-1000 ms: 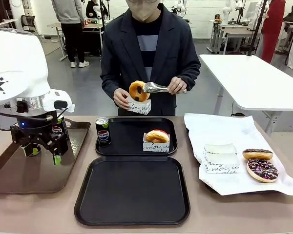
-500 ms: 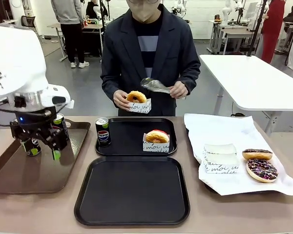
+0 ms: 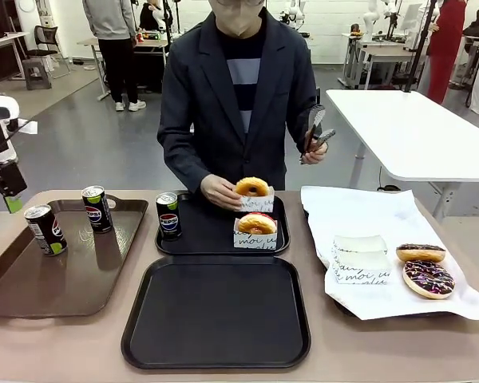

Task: Set up donuts and drinks on trays.
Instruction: Pick up one Pepsi coke from the Handle tray and place it on the Flat Tray without a Pepsi coke.

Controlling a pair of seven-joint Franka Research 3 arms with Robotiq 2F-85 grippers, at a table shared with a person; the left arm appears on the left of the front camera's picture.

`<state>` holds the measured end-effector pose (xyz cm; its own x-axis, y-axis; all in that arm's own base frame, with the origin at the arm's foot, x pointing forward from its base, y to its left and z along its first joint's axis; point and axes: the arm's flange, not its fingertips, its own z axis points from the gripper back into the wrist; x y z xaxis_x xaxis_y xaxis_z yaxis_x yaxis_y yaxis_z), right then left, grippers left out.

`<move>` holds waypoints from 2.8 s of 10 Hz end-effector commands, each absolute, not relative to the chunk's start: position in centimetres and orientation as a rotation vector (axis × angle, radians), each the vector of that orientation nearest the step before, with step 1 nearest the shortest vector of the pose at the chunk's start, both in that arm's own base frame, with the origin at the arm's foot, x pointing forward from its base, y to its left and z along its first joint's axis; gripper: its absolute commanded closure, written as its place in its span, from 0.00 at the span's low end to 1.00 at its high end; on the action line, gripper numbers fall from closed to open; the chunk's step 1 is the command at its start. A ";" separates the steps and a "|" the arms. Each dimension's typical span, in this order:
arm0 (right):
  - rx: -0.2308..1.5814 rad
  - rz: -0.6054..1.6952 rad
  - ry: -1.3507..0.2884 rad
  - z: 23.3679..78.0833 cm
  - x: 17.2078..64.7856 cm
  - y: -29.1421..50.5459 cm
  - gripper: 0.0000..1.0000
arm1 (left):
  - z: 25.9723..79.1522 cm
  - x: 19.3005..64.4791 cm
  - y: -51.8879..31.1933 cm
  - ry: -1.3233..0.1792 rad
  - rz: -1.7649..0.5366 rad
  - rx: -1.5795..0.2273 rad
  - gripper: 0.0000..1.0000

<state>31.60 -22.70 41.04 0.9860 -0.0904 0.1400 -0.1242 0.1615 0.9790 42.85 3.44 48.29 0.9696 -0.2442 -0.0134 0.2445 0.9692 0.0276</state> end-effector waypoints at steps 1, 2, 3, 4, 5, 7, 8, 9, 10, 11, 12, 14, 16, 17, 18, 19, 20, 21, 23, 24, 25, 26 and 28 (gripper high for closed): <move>1.416 0.030 -0.187 41.1 31.6 -22.7 0.00 | 47.8 44.9 4.0 -0.066 -0.269 -0.037 0.00; 1.416 0.030 -0.187 41.1 31.6 -22.7 0.00 | 46.7 44.7 4.4 -0.110 -0.244 -0.057 0.00; 1.416 0.030 -0.187 41.1 31.6 -22.7 0.00 | 46.2 45.9 4.1 -0.124 -0.215 -0.050 0.00; 1.416 0.030 -0.187 41.1 31.6 -22.7 0.00 | 45.6 46.1 3.8 -0.145 -0.212 -0.078 0.00; 1.416 0.030 -0.187 41.1 31.6 -22.7 0.00 | 44.9 46.6 3.4 -0.146 -0.198 -0.089 0.00; 1.416 0.030 -0.187 41.1 31.6 -22.7 0.00 | 45.9 46.3 3.8 -0.128 -0.204 -0.061 0.00; 1.416 0.030 -0.187 41.1 31.6 -22.7 0.00 | 45.9 46.3 3.8 -0.128 -0.204 -0.061 0.00; 1.416 0.030 -0.187 41.1 31.6 -22.7 0.00 | 45.9 46.3 3.8 -0.128 -0.204 -0.061 0.00; 1.416 0.030 -0.187 41.1 31.6 -22.7 0.00 | 45.9 46.3 3.8 -0.128 -0.204 -0.061 0.00; 1.416 0.030 -0.187 41.1 31.6 -22.7 0.00 | 45.9 46.3 3.8 -0.128 -0.204 -0.061 0.00; 1.416 0.030 -0.187 41.1 31.6 -22.7 0.00 | 45.6 46.6 3.5 -0.134 -0.195 -0.069 0.00; 1.416 0.030 -0.187 41.1 31.6 -22.7 0.00 | 44.4 48.6 3.7 -0.093 -0.176 -0.102 0.00; 1.416 0.030 -0.187 41.1 31.6 -22.7 0.00 | 43.6 50.6 3.3 -0.080 -0.155 -0.106 0.00; 1.416 0.030 -0.187 41.1 31.6 -22.7 0.00 | 43.0 51.4 3.0 -0.050 -0.154 -0.105 0.00; 1.416 0.030 -0.187 41.1 31.6 -22.7 0.00 | 42.5 52.0 2.6 -0.027 -0.148 -0.106 0.00; 1.416 0.030 -0.187 41.1 31.6 -22.7 0.00 | 41.8 52.1 2.4 -0.007 -0.147 -0.095 0.00; 1.416 0.030 -0.187 41.1 31.6 -22.7 0.00 | 41.3 52.3 2.2 0.010 -0.144 -0.085 0.00; 1.416 0.030 -0.187 41.1 31.6 -22.7 0.00 | 40.7 52.4 2.3 0.015 -0.131 -0.099 0.00; 1.416 0.030 -0.187 41.1 31.6 -22.7 0.00 | 39.4 52.3 2.4 0.034 -0.098 -0.125 0.00; 1.416 0.030 -0.187 41.1 31.6 -22.7 0.00 | 39.1 51.7 2.6 0.022 -0.094 -0.125 0.00; 1.416 0.030 -0.187 41.1 31.6 -22.7 0.00 | 38.9 51.0 2.8 0.007 -0.100 -0.128 0.00; 1.416 0.030 -0.187 41.1 31.6 -22.7 0.00 | 38.5 50.4 2.9 0.003 -0.106 -0.129 0.00; 1.416 0.030 -0.187 41.1 31.6 -22.7 0.00 | 38.0 50.1 2.8 0.019 -0.114 -0.123 0.00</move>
<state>31.59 -22.72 41.04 0.9860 -0.0908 0.1399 -0.1241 0.1617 0.9790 50.81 2.89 38.22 0.9936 -0.1093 -0.0283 0.1056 0.9885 -0.1080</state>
